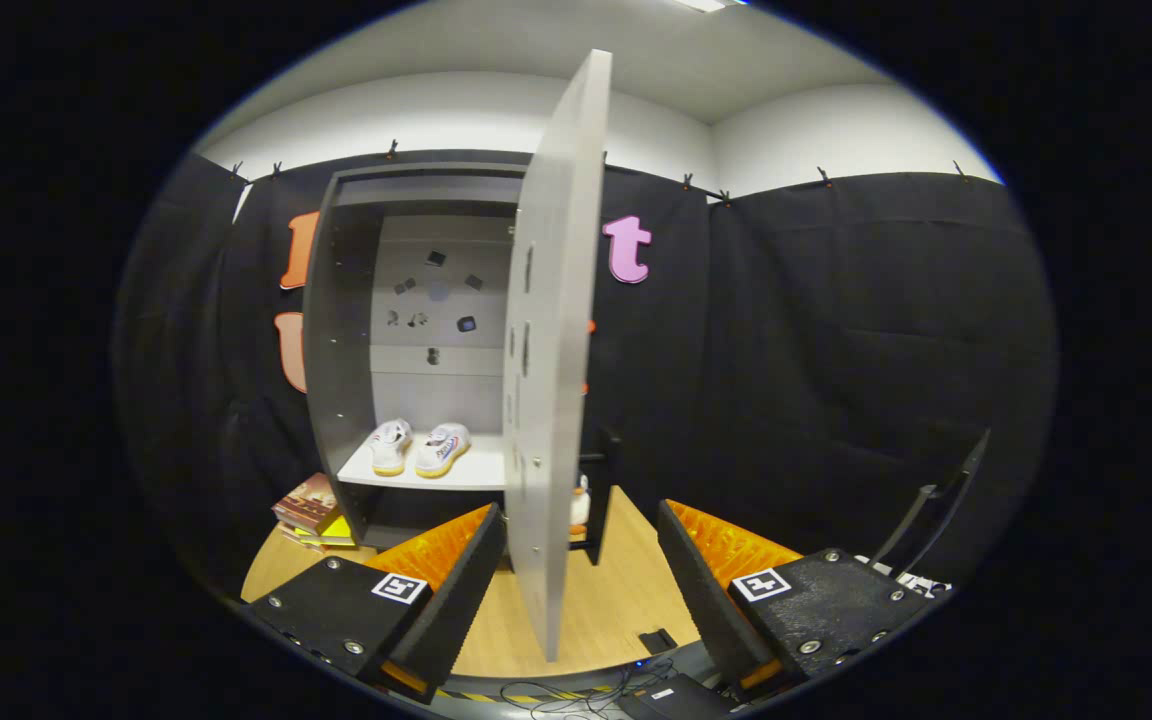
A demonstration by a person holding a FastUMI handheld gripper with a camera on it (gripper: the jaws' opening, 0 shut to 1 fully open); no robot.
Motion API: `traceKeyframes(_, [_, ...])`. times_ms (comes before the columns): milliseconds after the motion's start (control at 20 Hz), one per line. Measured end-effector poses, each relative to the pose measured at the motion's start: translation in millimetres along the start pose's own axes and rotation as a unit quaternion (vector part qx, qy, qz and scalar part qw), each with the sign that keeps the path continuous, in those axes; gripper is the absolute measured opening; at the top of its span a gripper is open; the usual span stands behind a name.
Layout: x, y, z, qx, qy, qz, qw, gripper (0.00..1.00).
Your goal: Open the shoe cabinet door, grab the shoes and put them into the shoe cabinet, then close the shoe cabinet door.
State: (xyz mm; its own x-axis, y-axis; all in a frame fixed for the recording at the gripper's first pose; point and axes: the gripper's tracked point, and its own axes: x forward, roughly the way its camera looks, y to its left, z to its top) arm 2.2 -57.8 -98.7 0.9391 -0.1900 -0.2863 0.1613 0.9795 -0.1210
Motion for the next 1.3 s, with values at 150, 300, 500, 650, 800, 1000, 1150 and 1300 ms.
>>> traceKeyframes(150, [17, -14, -13, 0.006, 0.016, -0.017, 1.000, 0.95])
traceKeyframes(300, [42, -17, -11, 0.014, 0.016, -0.022, 1.000, 0.96])
traceKeyframes(500, [52, -24, 6, 0.017, -0.006, -0.033, 0.999, 0.93])
traceKeyframes(650, [52, -22, 7, 0.020, -0.007, -0.025, 0.999, 0.92])
traceKeyframes(800, [55, -25, 10, 0.032, -0.004, -0.022, 0.999, 0.92])
traceKeyframes(1000, [52, -24, 22, 0.038, -0.008, -0.019, 0.999, 0.93])
traceKeyframes(1150, [47, -26, 40, 0.034, -0.026, -0.028, 0.999, 0.93])
traceKeyframes(1300, [43, -21, 46, 0.026, -0.025, -0.030, 0.999, 0.92])
